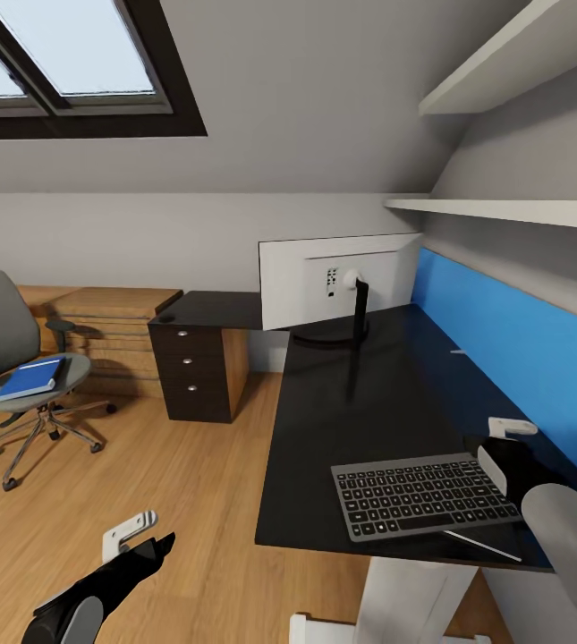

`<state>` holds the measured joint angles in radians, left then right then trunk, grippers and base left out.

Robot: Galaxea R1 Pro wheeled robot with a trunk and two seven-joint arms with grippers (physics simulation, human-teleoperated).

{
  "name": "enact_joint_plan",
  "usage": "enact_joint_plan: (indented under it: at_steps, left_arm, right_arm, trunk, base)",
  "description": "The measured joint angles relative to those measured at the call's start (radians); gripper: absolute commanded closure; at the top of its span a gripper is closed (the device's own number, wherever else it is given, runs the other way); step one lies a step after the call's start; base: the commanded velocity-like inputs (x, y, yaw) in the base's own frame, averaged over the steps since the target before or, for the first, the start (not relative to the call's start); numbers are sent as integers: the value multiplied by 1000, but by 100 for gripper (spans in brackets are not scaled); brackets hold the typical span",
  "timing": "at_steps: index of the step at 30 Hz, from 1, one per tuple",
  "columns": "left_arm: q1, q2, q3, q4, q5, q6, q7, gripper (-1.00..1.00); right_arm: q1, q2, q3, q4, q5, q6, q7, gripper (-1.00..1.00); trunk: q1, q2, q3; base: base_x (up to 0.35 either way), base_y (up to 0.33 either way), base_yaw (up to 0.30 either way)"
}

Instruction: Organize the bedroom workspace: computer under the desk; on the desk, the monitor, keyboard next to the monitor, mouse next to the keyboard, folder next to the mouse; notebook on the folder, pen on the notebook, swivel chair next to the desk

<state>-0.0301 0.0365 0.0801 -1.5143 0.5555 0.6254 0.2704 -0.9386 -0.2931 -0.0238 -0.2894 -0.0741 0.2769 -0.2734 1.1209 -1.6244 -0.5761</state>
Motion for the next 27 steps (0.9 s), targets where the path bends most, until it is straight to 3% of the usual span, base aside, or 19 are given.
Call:
enact_joint_plan:
  at_steps: [20,27]
  left_arm:
    - [0,0,1,0,0,0,-1,-100]
    - [0,0,1,0,0,1,-1,-100]
  right_arm:
    - [0,5,4,4,30,39,-1,-100]
    - [0,5,4,6,31,41,-1,-100]
  trunk:
    - [0,0,0]
    - [0,0,0]
  base:
    - [-2,0,0]
    - [-164,0,0]
